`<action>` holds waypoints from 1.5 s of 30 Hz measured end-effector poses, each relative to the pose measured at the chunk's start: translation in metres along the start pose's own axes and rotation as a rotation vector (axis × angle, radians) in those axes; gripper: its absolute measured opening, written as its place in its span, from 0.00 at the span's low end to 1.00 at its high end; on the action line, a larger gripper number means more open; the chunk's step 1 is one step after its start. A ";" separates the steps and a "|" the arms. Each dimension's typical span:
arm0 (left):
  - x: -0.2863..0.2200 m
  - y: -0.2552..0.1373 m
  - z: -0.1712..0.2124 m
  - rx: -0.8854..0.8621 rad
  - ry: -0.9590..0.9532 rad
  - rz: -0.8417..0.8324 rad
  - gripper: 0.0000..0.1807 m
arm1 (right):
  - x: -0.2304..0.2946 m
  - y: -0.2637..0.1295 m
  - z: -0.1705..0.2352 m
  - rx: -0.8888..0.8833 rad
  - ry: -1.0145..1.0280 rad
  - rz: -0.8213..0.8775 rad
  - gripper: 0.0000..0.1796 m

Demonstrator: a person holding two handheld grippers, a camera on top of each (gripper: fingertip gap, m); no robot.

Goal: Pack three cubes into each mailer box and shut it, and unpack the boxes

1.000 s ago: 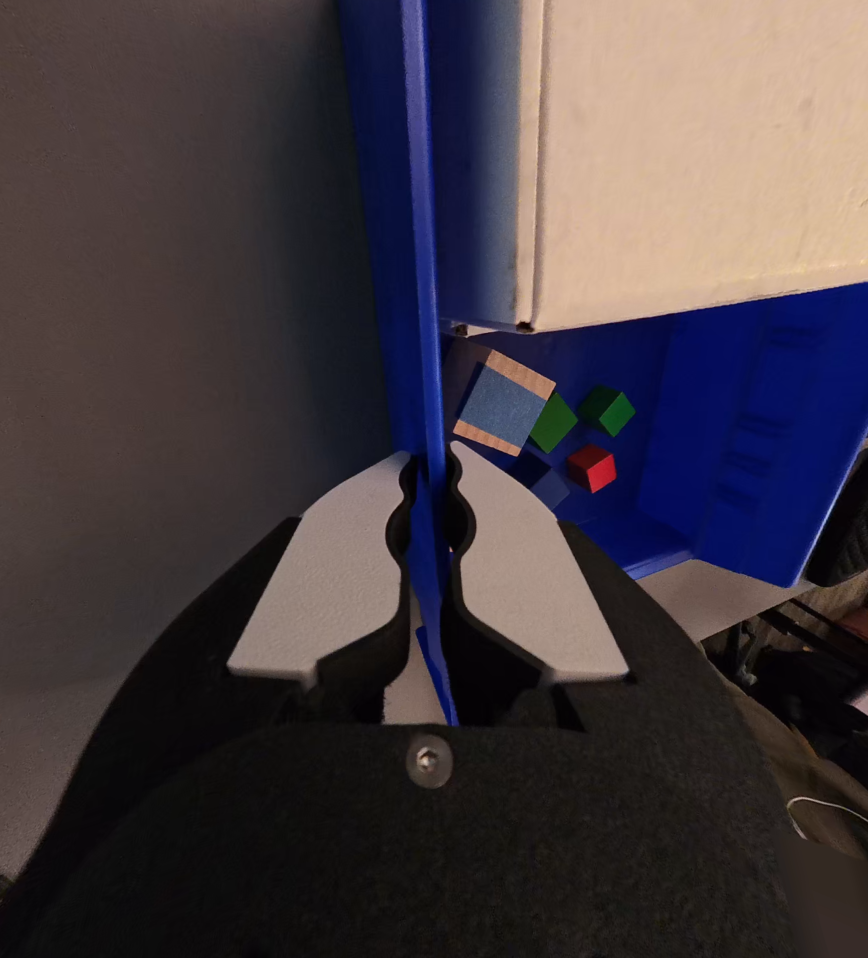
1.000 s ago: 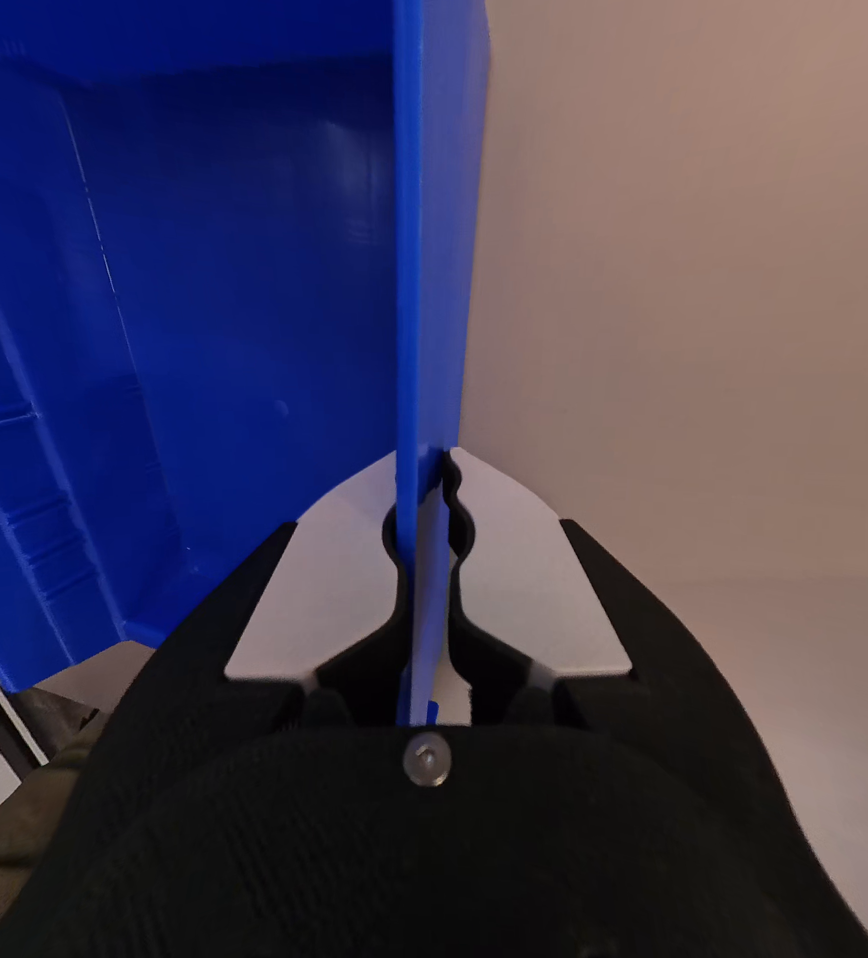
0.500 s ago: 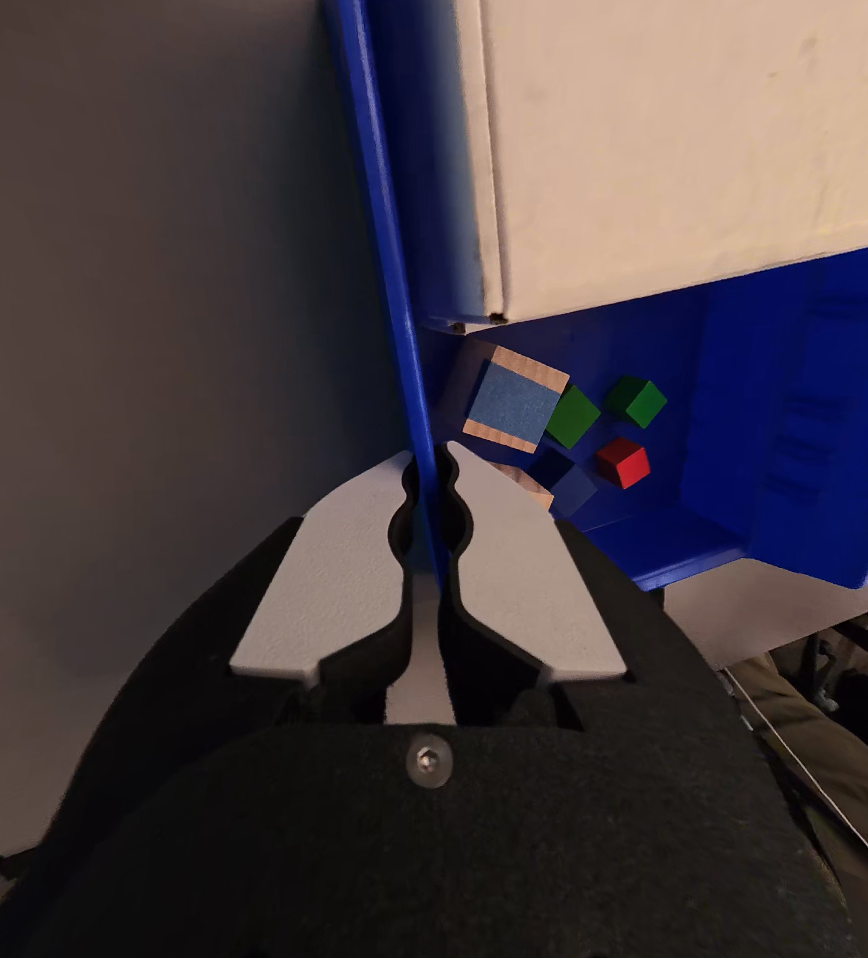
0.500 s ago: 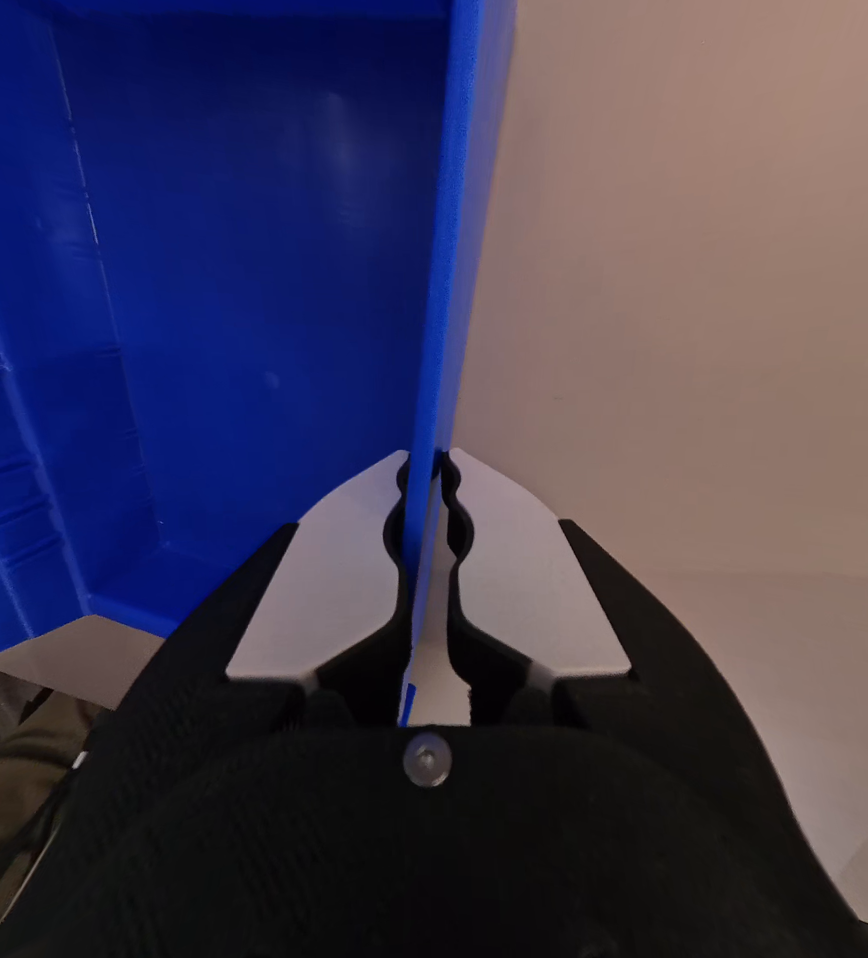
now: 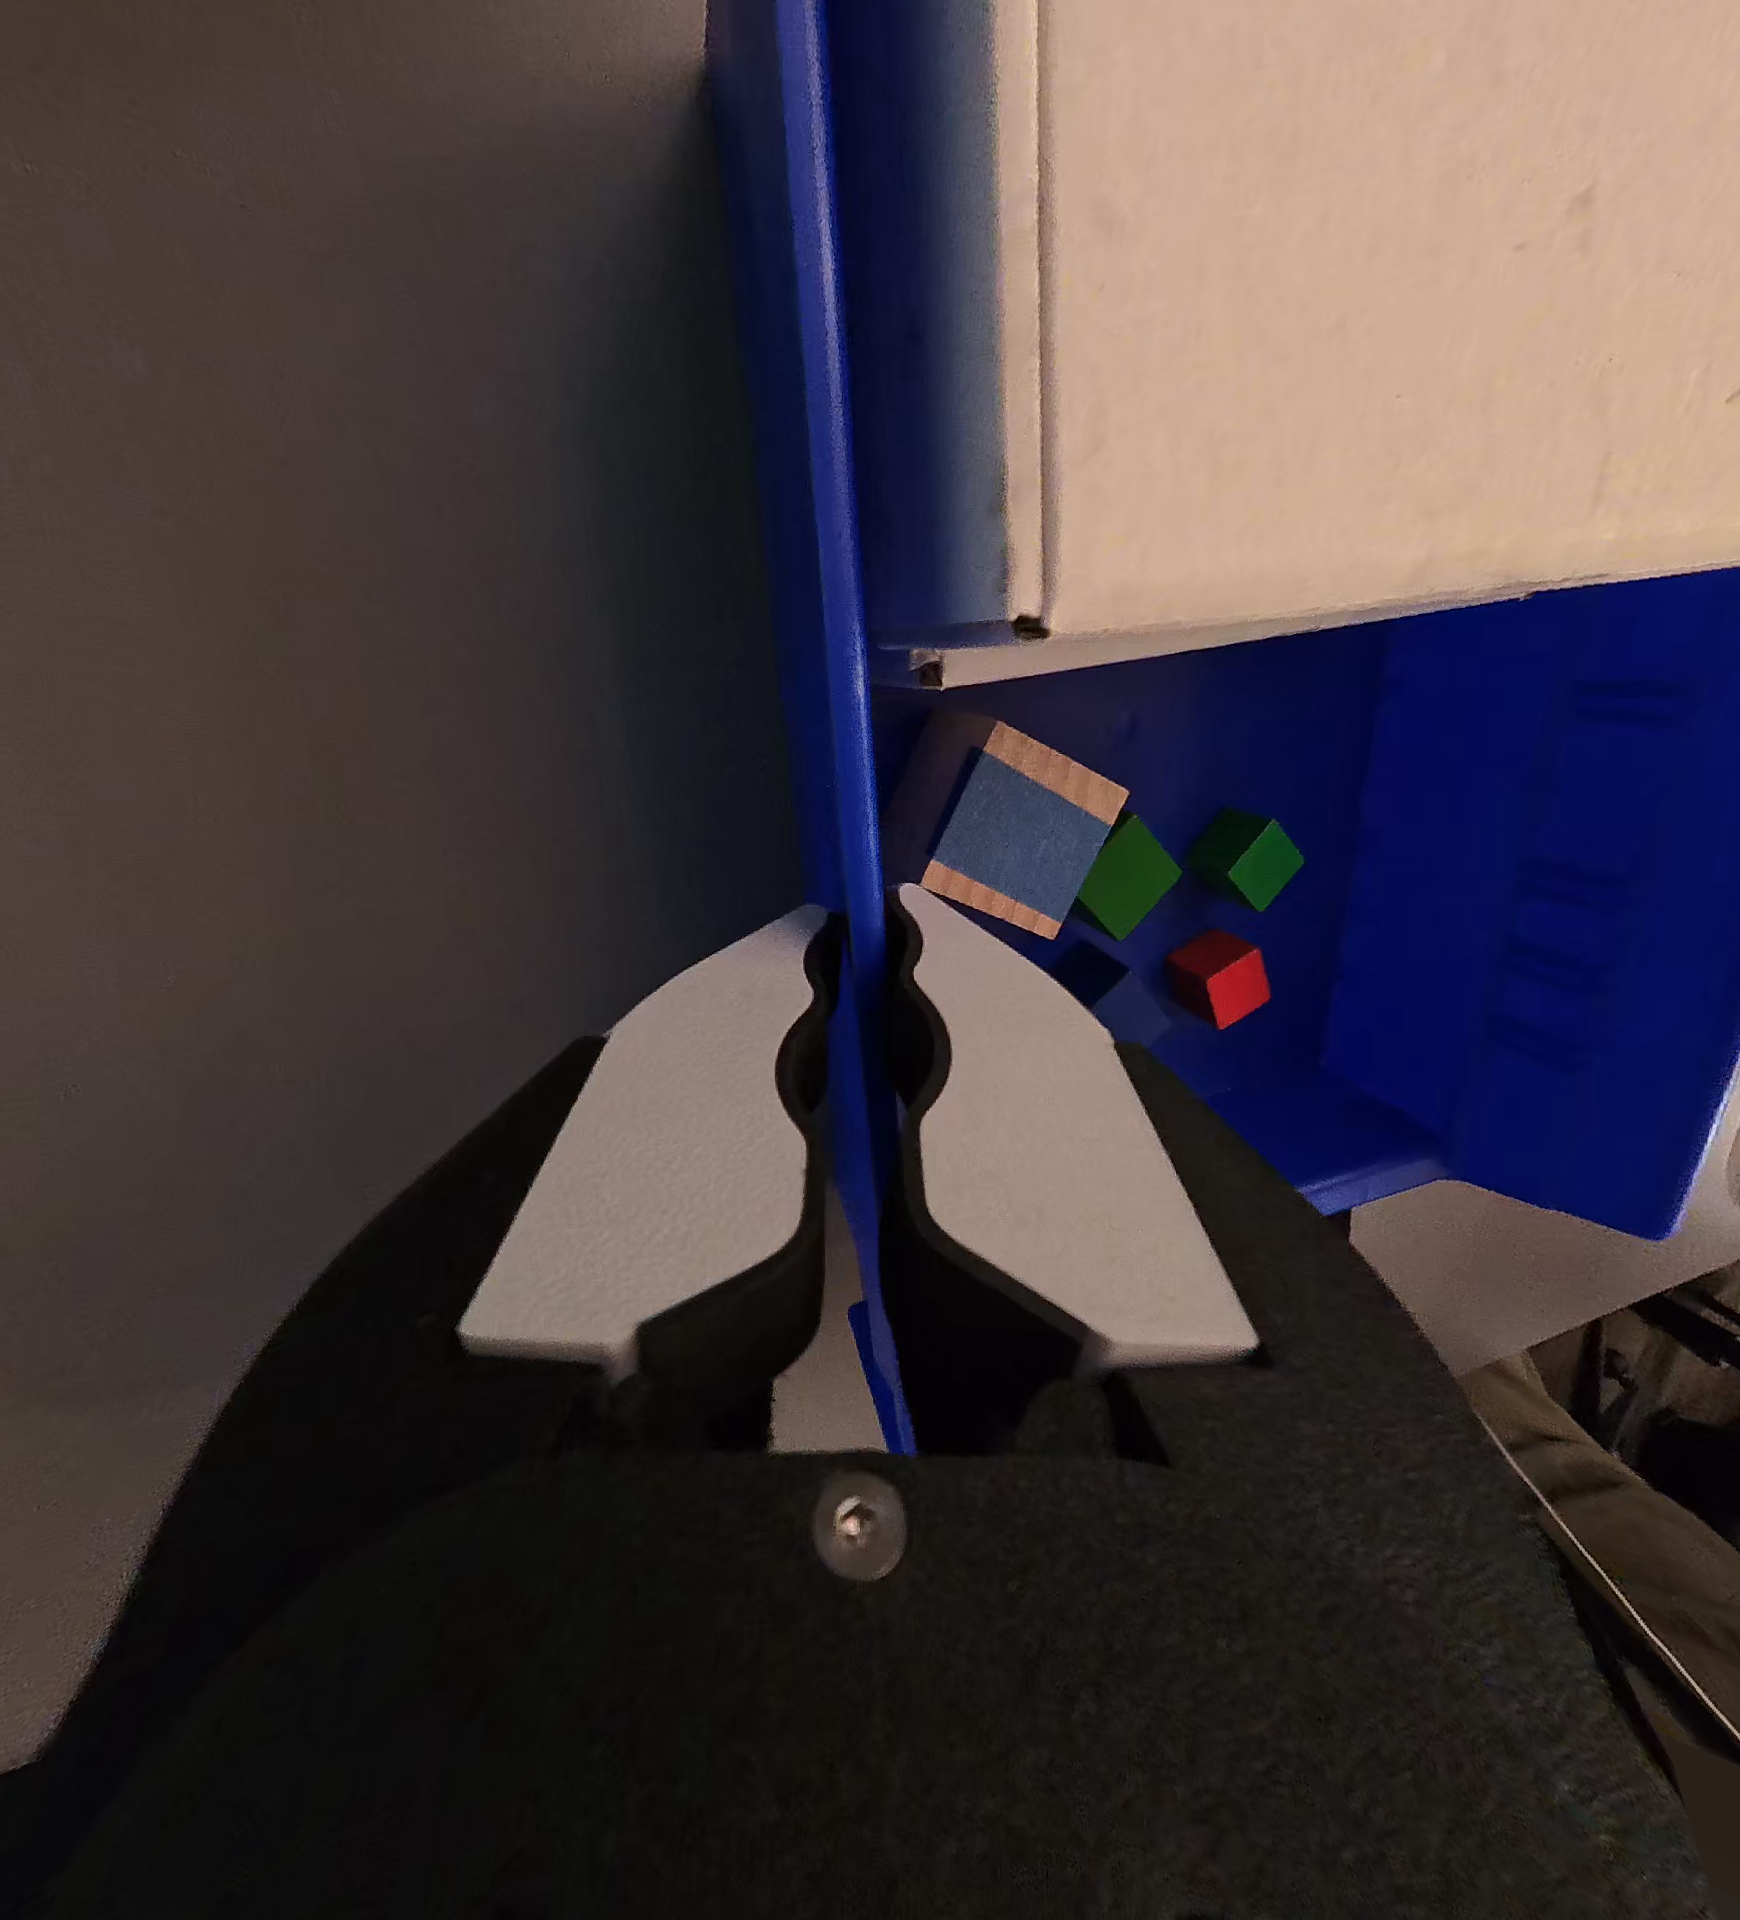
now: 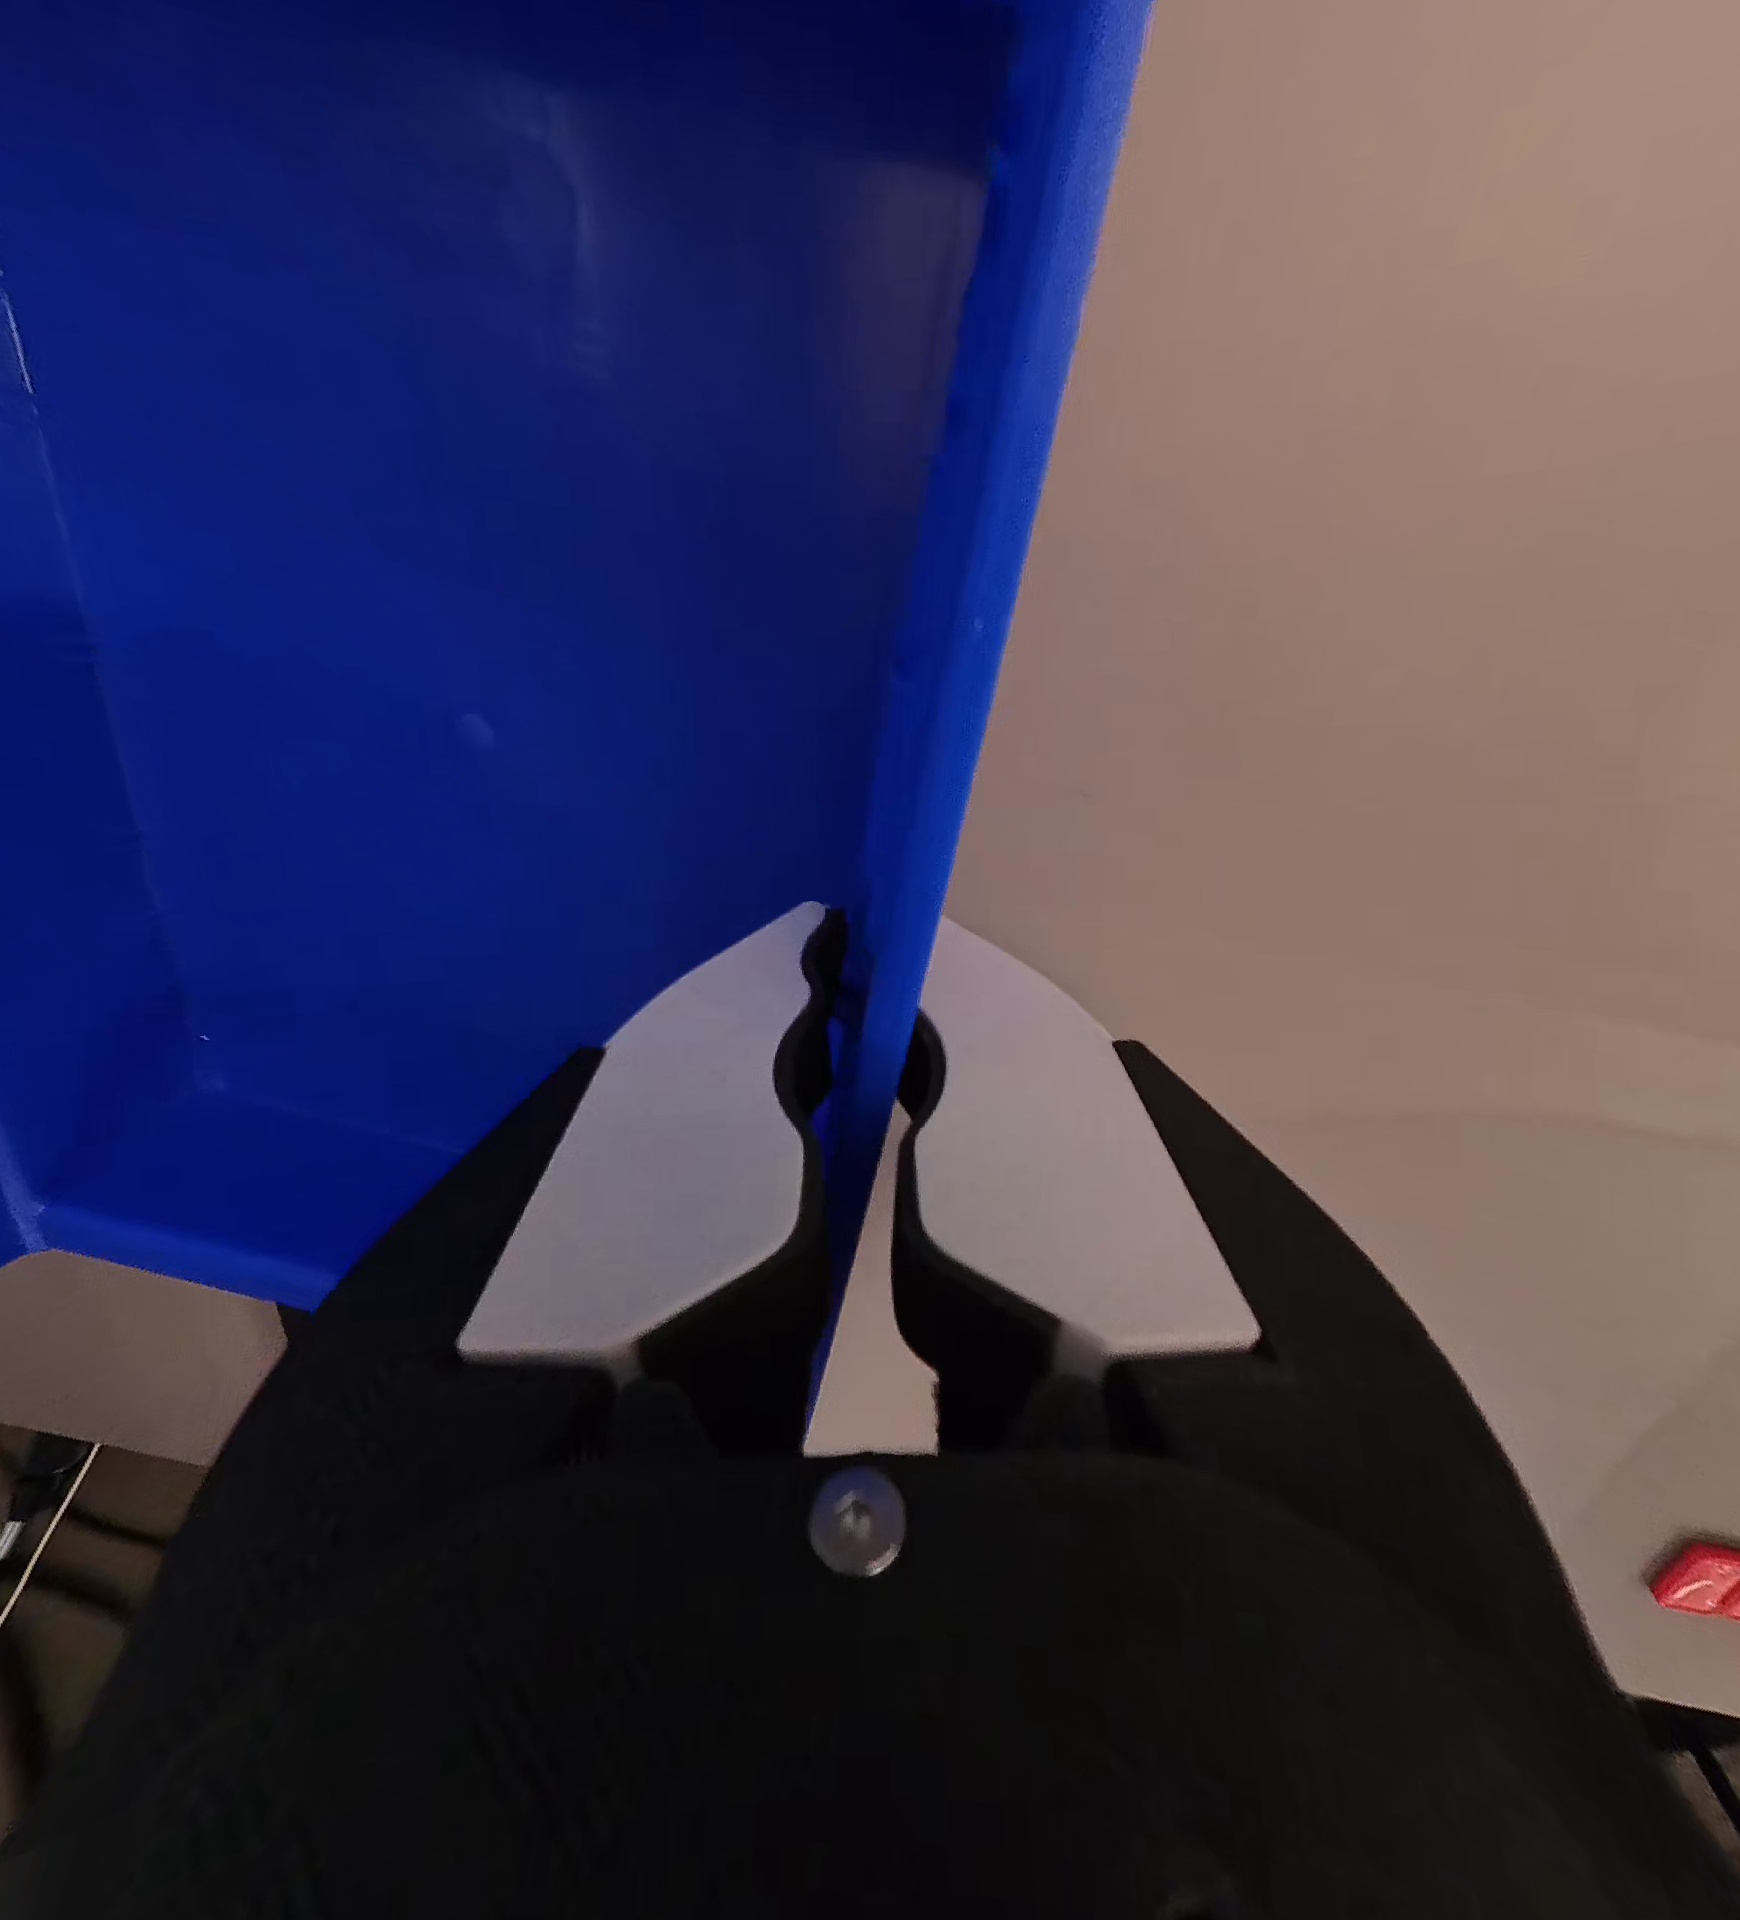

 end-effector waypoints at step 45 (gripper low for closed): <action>-0.098 -0.126 0.057 -0.844 0.542 -0.006 0.48 | 0.160 -0.236 0.039 -1.905 -0.556 -0.411 0.21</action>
Point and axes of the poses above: each gripper's, where its closed fingertips meet, y out along the fingers, z out of its underside, x = y × z across the jaws, the point moved 7 cm from there along -y, back along the fingers, and after that the axes turned 1 degree about -y, right-handed, at the moved point
